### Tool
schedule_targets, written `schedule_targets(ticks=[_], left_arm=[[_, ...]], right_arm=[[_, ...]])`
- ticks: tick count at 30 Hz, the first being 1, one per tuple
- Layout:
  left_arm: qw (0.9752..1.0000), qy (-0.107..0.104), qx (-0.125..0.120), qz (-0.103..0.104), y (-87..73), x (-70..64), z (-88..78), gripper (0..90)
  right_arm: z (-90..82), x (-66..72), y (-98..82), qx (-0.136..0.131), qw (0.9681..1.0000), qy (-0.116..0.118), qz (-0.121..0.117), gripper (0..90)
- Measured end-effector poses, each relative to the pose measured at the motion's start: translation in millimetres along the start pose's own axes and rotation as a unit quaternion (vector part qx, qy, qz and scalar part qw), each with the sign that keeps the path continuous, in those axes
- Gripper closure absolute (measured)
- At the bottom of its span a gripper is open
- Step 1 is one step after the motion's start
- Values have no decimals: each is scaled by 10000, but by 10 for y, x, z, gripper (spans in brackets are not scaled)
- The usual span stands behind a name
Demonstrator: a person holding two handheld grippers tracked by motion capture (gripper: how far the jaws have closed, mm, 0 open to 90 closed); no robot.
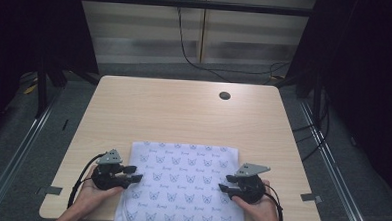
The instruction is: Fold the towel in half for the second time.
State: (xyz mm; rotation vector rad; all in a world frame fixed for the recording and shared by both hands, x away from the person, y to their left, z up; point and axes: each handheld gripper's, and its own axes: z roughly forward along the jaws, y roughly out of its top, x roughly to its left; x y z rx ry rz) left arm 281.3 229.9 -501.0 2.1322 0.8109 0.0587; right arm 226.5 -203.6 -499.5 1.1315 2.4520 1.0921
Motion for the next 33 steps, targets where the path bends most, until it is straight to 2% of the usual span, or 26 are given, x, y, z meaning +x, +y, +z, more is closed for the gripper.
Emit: schedule_targets(ticks=[5, 7, 10, 11, 13, 19, 21, 22, 24, 25, 26, 28, 30, 32, 33], left_arm=[[9996, -236, 99, -79, -61, -79, -62, 552], [9996, -257, 122, -48, -62, -96, -77, 556], [9993, -325, 152, -80, -5, -57, -47, 550], [9995, -276, 127, -63, 36, -36, -38, 541], [9997, -218, -5, -123, 132, 25, -31, 518], [9991, 113, -348, -218, 456, 314, -4, 489], [9985, 87, -408, -363, 519, 433, 38, 479], [9981, 190, -434, -390, 540, 477, 68, 466], [9972, 206, -519, -501, 532, 556, 117, 455], [9975, 275, -435, -481, 518, 569, 150, 438], [9977, 354, -347, -460, 501, 575, 183, 424], [9981, 361, -201, -454, 468, 600, 229, 387], [9978, 429, -204, -454, 452, 618, 254, 377], [9977, 478, -140, -451, 441, 635, 291, 371], [9977, 487, -141, -445, 428, 638, 306, 365]], right_arm=[[-115, 100, -98, 86, 9999, 138, 4, 554], [-151, 129, -127, 103, 9997, 211, 6, 554], [-168, 124, -126, 120, 9993, 328, 95, 524], [-166, 91, -108, 95, 9992, 364, 114, 521], [-167, 12, -51, -24, 9997, 198, 155, 502], [-113, -381, 177, -242, 9990, -187, 319, 464], [-67, -525, 247, -274, 9984, -227, 433, 456], [-37, -595, 274, -297, 9982, -291, 439, 454], [26, -712, 317, -329, 9973, -317, 569, 449], [58, -754, 333, -323, 9972, -368, 566, 448], [87, -778, 345, -295, 9969, -454, 569, 446], [151, -818, 333, -326, 9967, -374, 649, 445], [211, -812, 313, -124, 9970, -459, 615, 446], [252, -809, 299, -84, 9975, -320, 623, 449], [260, -796, 301, -84, 9975, -388, 583, 460]])
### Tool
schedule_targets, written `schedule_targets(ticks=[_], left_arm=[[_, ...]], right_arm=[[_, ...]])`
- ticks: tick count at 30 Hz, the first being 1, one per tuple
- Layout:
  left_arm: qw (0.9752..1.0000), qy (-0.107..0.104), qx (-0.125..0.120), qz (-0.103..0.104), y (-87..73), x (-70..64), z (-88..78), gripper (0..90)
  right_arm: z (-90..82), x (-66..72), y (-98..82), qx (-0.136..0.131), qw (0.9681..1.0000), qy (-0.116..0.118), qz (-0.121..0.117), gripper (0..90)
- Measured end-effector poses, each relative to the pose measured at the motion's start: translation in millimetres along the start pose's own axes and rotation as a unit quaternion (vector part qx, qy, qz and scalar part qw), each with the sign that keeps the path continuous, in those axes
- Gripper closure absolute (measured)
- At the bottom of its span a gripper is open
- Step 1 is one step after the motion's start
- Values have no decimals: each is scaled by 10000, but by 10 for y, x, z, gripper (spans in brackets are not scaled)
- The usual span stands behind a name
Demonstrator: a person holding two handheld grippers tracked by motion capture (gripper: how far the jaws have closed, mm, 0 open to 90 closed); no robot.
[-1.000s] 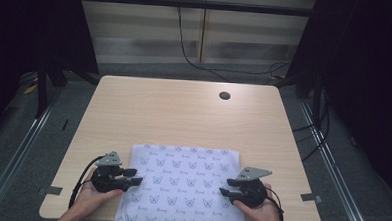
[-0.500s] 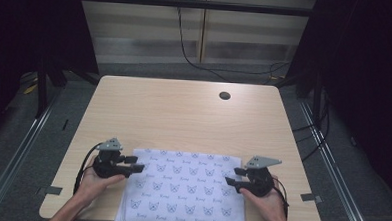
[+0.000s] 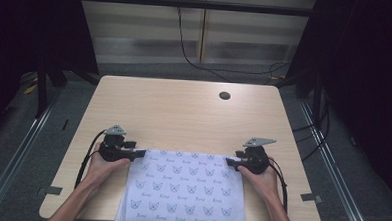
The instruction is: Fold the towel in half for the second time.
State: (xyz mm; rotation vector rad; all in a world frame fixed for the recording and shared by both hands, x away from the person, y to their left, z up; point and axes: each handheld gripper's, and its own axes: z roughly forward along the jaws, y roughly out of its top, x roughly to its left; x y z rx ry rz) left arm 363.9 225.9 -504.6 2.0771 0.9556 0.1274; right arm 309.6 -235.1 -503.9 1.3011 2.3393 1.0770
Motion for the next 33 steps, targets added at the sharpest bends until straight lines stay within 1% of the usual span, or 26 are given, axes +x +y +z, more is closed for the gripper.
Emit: schedule_targets(ticks=[2, 3, 4, 5, 6, 7, 8, 9, 10, 11, 12, 13, 16, 17, 19, 21, 23, 25, 27, 29, 31, 33], left_arm=[[10000, -89, 1, -23, -4, -7, 0, 368], [9999, -109, -5, 28, -8, -21, 3, 384], [9998, -144, -23, 98, -21, -45, 7, 443], [9997, -109, -7, 201, -32, -71, 6, 534], [9996, -152, 42, 229, -34, -87, 0, 578], [9992, -283, 86, 274, -44, -99, -2, 670], [9991, -255, 64, 331, -62, -114, -7, 733], [9991, -307, 56, 303, -74, -118, -13, 778], [9989, -361, 61, 296, -79, -119, -20, 802], [9989, -365, 53, 296, -79, -117, -35, 815], [9989, -396, 8, 250, -82, -110, -46, 821], [9988, -436, -5, 230, -83, -97, -62, 823], [9986, -490, -166, 148, -76, -83, -112, 828], [9983, -517, -226, 157, -67, -84, -131, 828], [9975, -612, -358, 73, -49, -88, -159, 829], [9969, -633, -460, 56, -31, -89, -190, 829], [9962, -679, -544, -39, 4, -79, -222, 829], [9950, -707, -701, -114, 56, -70, -249, 829], [9939, -723, -826, -127, 104, -74, -263, 833], [9941, -693, -827, -110, 144, -83, -266, 835], [9942, -654, -855, -72, 193, -83, -274, 836], [9931, -629, -984, -138, 247, -58, -289, 836]], right_arm=[[7, 26, 4, 5, 10000, -41, -18, 489], [9, 35, 0, -8, 10000, -23, -65, 508], [4, 47, -3, 2, 10000, -18, -60, 559], [3, 46, -7, -14, 10000, 41, -85, 611], [2, 51, -12, -27, 10000, 60, -57, 654], [5, 55, -14, -37, 9999, 115, -63, 700], [8, 62, -12, -36, 9998, 188, -46, 755], [8, 69, -13, -53, 9997, 247, -52, 797], [9, 75, -12, -68, 9996, 271, -91, 822], [5, 89, -9, -67, 9995, 303, -72, 833], [0, 93, -5, -96, 9995, 296, -96, 839], [-10, 101, -1, -114, 9994, 331, -49, 842], [-71, 91, 20, -308, 9985, 440, 41, 846], [-100, 87, 29, -386, 9981, 482, 82, 846], [-155, 79, 48, -537, 9969, 551, 132, 846], [-201, 67, 68, -672, 9959, 590, 149, 846], [-244, 59, 93, -770, 9950, 619, 152, 846], [-278, 56, 125, -824, 9947, 602, 131, 846], [-313, 51, 171, -900, 9940, 603, 123, 847], [-338, 38, 229, -1027, 9927, 617, 142, 847], [-334, 19, 285, -1089, 9920, 620, 128, 847], [-325, 2, 340, -1114, 9918, 622, 117, 847]])
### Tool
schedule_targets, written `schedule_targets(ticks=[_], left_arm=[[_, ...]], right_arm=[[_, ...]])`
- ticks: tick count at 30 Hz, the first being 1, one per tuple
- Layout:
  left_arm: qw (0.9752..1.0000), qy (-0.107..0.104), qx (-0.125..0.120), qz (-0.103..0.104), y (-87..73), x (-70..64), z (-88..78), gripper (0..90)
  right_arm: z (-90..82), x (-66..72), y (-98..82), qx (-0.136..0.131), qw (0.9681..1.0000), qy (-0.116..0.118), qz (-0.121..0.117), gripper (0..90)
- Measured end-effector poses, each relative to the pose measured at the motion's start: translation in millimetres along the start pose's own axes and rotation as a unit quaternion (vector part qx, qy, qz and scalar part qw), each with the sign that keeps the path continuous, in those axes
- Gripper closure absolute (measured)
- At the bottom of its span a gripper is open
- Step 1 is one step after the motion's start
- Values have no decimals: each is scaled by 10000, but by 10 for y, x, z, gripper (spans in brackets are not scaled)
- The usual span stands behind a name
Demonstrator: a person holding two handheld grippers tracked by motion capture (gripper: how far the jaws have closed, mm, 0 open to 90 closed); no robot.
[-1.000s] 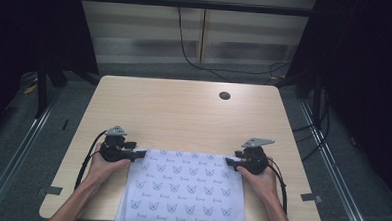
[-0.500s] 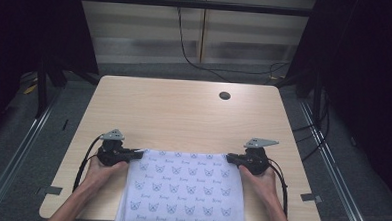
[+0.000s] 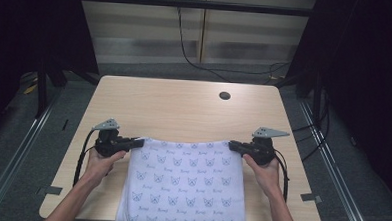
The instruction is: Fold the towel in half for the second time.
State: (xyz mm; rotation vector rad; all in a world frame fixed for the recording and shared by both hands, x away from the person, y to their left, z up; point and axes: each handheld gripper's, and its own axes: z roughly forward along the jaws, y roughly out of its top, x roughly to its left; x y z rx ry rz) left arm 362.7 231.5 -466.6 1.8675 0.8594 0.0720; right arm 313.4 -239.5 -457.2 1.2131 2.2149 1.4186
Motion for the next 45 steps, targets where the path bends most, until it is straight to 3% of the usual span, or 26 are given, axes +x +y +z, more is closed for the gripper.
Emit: schedule_targets(ticks=[11, 14, 17, 22, 26, 39, 45], left_arm=[[9996, 176, -212, -25, 262, 130, 1, 836], [9994, 289, -171, 108, 377, 150, 28, 836], [9992, 324, -244, 47, 442, 159, 54, 836], [9987, 458, -216, 114, 565, 206, 113, 836], [9981, 456, -403, 66, 697, 195, 100, 836], [9955, 334, -829, 322, 1095, 144, -39, 837], [9956, 192, -820, 399, 963, 79, -82, 836]], right_arm=[[4, -161, 290, -162, 9997, -188, -49, 847], [-15, -203, 393, -261, 9994, -238, -55, 848], [-6, -234, 475, -272, 9991, -327, -90, 848], [21, -287, 589, -239, 9985, -480, -127, 848], [-3, -305, 710, -320, 9975, -612, -119, 849], [-171, -376, 1013, -758, 9947, -680, -168, 850], [-266, -311, 934, -802, 9947, -580, -274, 850]])
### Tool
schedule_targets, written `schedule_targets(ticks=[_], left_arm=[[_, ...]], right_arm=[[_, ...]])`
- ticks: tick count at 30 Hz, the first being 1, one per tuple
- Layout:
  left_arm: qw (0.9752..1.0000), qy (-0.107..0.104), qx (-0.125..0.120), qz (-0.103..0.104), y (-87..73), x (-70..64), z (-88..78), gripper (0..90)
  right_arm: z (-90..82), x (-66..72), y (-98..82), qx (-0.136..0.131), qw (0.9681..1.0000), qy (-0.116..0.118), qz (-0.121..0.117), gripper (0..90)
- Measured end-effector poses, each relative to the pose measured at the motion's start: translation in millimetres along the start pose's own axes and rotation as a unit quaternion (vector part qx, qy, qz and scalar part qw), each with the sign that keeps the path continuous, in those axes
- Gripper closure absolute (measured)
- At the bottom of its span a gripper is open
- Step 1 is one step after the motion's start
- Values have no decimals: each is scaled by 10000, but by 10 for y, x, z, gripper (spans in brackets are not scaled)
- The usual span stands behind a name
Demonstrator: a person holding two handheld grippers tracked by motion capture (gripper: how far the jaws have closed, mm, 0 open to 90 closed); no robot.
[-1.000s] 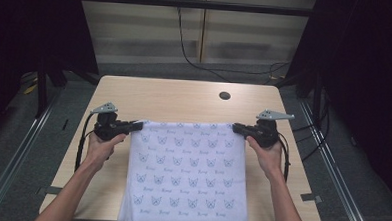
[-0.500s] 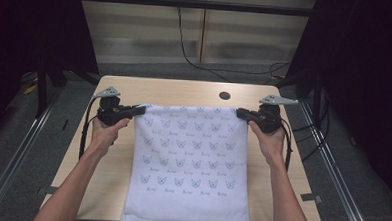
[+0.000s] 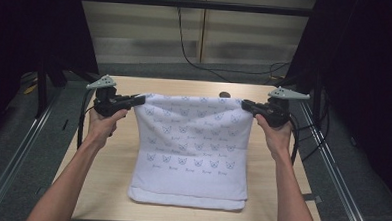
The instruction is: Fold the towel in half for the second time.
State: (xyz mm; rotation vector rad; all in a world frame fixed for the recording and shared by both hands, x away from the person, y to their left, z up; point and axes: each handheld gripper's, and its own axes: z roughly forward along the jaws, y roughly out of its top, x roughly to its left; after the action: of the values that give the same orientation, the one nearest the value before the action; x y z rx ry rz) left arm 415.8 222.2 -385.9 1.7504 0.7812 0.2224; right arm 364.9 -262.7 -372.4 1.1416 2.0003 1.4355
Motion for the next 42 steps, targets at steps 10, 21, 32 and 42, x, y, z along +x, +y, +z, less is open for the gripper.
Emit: schedule_targets(ticks=[10, 21, 32, 42], left_arm=[[9997, -186, 53, 115, -303, -185, -149, 832], [9988, -410, 162, 196, -605, -428, -400, 823], [9964, -637, 512, 218, -989, -674, -598, 813], [9924, -873, 857, 151, -1310, -846, -770, 758]], right_arm=[[-213, 185, -299, 93, 9995, 261, -159, 846], [-432, 408, -611, 84, 9981, 578, -202, 832], [-690, 656, -1029, 372, 9964, 733, -226, 814], [-906, 880, -1324, 645, 9935, 911, -227, 755]])
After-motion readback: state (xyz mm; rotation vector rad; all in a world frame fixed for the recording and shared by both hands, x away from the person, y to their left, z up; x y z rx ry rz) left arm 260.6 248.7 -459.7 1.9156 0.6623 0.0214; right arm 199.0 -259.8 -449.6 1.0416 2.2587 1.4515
